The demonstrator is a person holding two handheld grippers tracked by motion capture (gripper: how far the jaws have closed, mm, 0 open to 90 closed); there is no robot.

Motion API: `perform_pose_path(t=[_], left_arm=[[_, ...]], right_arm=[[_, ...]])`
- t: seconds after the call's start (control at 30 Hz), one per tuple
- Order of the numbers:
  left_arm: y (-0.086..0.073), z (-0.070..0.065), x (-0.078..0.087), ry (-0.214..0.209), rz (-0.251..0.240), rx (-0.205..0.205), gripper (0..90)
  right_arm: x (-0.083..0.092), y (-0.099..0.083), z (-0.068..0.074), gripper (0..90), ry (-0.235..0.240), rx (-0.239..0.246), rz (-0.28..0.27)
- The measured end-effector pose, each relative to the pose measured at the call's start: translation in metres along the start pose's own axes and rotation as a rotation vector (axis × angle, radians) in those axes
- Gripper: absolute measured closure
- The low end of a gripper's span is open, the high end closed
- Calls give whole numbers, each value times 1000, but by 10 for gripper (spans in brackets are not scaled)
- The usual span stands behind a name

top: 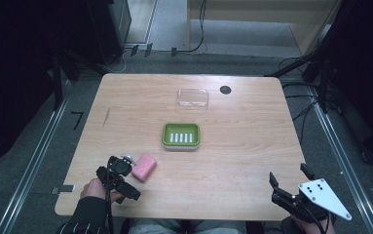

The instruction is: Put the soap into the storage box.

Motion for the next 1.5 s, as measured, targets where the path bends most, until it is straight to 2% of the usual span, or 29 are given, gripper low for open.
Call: perform_pose_path(t=[0.5,0.8,1.2,1.5], left_arm=[[26,0,-5,-13,-8,-35,0],[37,3,-9,-27,-13,-35,0],[55,5,-13,-12,-10,-52,0],[64,5,-16,-11,7,-48,0]], right_arm=[[0,0,0,135,1,1,0],[0,0,1,135,3,2,4],[-1,0,0,135,3,2,1],[-1,0,0,135,5,3,2]])
Point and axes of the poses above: each handheld gripper's, and its own axes: x roughly backward along the jaws, y roughly out of its top, z roughly to its left, the point moved 4 cm from there along -x, roughly forward along the jaws, and after that the axes turned 1 degree about -y, right-handed, at the moved point
